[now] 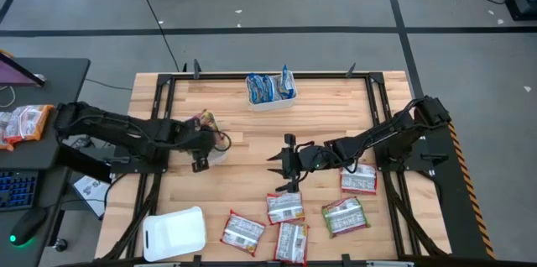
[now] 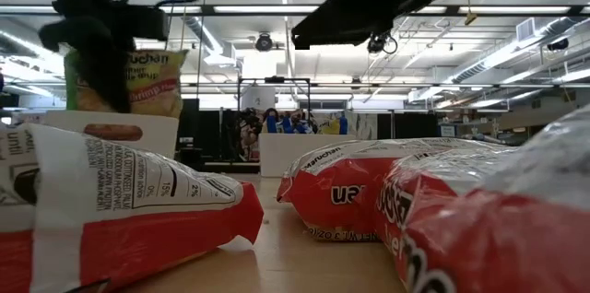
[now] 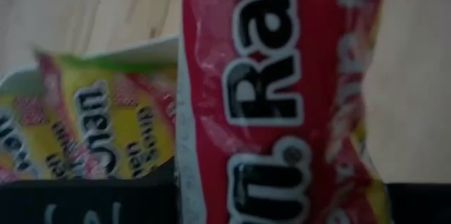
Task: Sort Maruchan noodles
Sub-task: Put the green noodle pack into the middle white bin
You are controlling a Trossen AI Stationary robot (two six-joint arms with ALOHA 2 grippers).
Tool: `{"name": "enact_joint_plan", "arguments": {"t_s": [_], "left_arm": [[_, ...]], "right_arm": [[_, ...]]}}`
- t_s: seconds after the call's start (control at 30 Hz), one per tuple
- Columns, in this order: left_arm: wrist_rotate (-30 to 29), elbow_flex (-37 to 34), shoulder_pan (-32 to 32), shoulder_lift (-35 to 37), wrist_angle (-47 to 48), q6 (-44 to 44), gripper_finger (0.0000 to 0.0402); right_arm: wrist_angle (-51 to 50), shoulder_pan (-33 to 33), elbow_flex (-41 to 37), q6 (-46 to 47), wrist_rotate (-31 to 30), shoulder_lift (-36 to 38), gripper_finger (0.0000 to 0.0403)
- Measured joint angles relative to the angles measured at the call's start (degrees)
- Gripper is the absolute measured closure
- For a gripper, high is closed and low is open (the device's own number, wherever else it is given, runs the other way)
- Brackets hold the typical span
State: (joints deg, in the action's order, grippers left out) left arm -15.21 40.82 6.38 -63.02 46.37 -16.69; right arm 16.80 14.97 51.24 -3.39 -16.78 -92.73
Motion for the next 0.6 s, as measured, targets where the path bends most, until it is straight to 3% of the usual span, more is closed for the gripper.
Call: {"name": "enact_joint_plan", "arguments": {"t_s": [0.17,0.3,0.47,0.6], "left_arm": [[-0.3,0.0,-2.4,-6.2,-2.4,-1.4,0.0264],[-2.0,0.0,-4.3,-11.2,-5.3,-7.9,0.0263],[-4.0,0.0,-4.7,-13.2,-5.6,-14.9,0.0267],[-4.2,0.0,-4.6,-13.1,-1.9,-19.9,0.0262]], "right_arm": [[4.3,-0.1,0.0,0.6,0.0,-2.8,0.026],[9.7,-0.1,1.8,1.7,0.8,-10.6,0.026],[10.1,-1.4,8.6,-1.6,-1.0,-18.8,0.026],[4.9,-4.3,16.3,-2.7,-1.6,-23.4,0.026]]}}
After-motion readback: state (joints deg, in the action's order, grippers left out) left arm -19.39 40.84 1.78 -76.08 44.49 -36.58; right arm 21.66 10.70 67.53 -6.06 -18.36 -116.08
